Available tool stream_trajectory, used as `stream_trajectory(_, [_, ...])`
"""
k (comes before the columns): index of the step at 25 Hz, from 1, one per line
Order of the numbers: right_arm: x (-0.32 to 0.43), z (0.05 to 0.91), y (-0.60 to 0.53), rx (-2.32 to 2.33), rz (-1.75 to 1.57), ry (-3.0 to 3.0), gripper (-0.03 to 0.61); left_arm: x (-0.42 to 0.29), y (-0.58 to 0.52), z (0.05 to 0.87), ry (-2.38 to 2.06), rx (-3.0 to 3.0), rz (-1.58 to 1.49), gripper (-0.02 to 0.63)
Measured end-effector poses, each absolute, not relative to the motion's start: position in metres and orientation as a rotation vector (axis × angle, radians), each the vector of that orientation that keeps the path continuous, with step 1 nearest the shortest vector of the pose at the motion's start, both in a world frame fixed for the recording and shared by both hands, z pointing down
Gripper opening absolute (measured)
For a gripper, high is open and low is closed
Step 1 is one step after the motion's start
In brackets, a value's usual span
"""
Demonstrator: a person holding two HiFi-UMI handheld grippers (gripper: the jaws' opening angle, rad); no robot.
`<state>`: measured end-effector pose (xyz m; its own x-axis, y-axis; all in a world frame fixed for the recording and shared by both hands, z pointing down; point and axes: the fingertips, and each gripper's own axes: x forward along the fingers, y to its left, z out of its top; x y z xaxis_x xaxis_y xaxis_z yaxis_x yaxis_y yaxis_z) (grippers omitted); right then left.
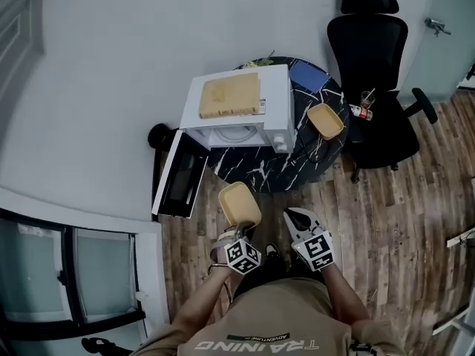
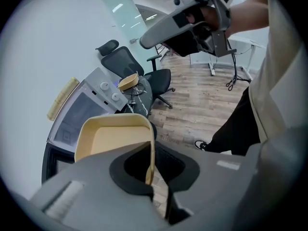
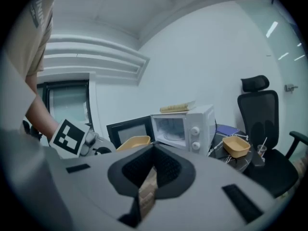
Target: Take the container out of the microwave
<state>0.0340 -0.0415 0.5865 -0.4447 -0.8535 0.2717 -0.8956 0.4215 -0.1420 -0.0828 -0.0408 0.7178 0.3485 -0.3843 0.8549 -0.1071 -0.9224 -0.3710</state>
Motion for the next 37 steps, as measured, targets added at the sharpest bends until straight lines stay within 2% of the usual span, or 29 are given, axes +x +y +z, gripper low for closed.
stream_trajectory(19, [-0.021,0.555,-0.039,1.467,0.230,-2.463,0.006,-0.095,-0.045,0.690,0.397,-2.404,-1.452,0.020])
stream_trajectory(37, [-0.036,0.536,-0.045,1.475,0.185,-2.438,0.006,-0.103,-0.059,0.684,0.325,-2.403,-1.428,0.020])
